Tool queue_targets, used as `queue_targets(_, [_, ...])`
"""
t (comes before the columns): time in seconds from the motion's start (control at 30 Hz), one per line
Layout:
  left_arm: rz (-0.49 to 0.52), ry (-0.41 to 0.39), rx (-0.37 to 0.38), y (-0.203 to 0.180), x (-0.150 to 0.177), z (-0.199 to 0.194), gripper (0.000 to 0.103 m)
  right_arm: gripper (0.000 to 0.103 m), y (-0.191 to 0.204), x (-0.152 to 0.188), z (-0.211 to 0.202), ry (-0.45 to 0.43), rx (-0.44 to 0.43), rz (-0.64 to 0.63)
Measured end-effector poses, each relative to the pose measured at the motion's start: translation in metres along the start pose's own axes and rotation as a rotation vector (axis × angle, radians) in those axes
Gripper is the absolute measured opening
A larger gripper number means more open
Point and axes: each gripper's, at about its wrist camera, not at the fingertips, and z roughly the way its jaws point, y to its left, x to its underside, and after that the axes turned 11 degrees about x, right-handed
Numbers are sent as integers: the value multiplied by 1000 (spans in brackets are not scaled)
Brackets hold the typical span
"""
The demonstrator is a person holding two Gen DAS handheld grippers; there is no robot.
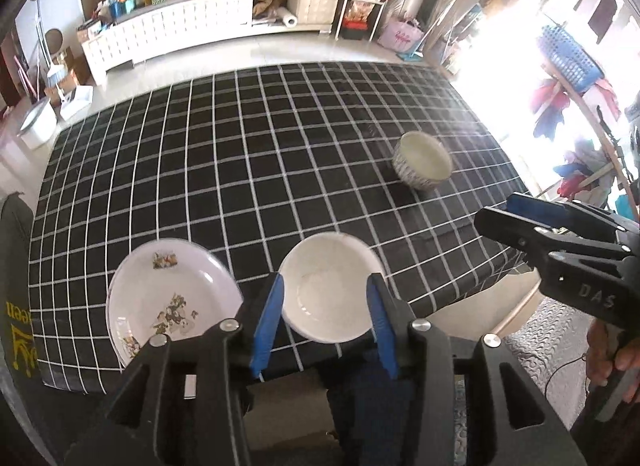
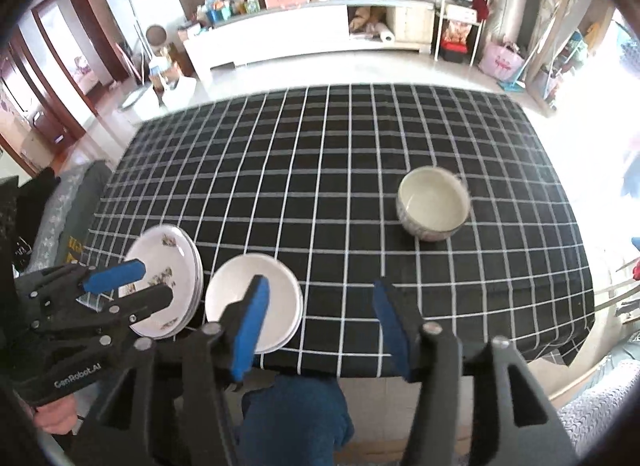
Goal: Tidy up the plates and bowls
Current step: 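Move both tools toward the speckled patterned bowl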
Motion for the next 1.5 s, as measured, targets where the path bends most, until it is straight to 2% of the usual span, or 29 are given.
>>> queue_targets(0.27, [89, -39, -11, -48, -35, -9, 46, 74, -39, -13, -22, -50, -3, 72])
queue_targets(0.53, [129, -15, -17, -74, -72, 11, 49, 75, -83, -32, -5, -3, -10, 133])
queue_targets(0.6, [139, -9, -22, -80, -81, 20, 54, 76, -89, -36, 2, 6, 2, 133])
queue_targets(0.8, [158, 18, -35, -86, -106, 53, 54, 77, -108, -47, 28, 24, -1, 151])
queue_targets(0.97, [113, 56, -21, -78, -126, 84, 54, 78, -124, -53, 52, 39, -21, 200])
queue_targets(1.5, [50, 184, -9, -63, -178, 193, 54, 78, -159, -73, 143, 179, -28, 299])
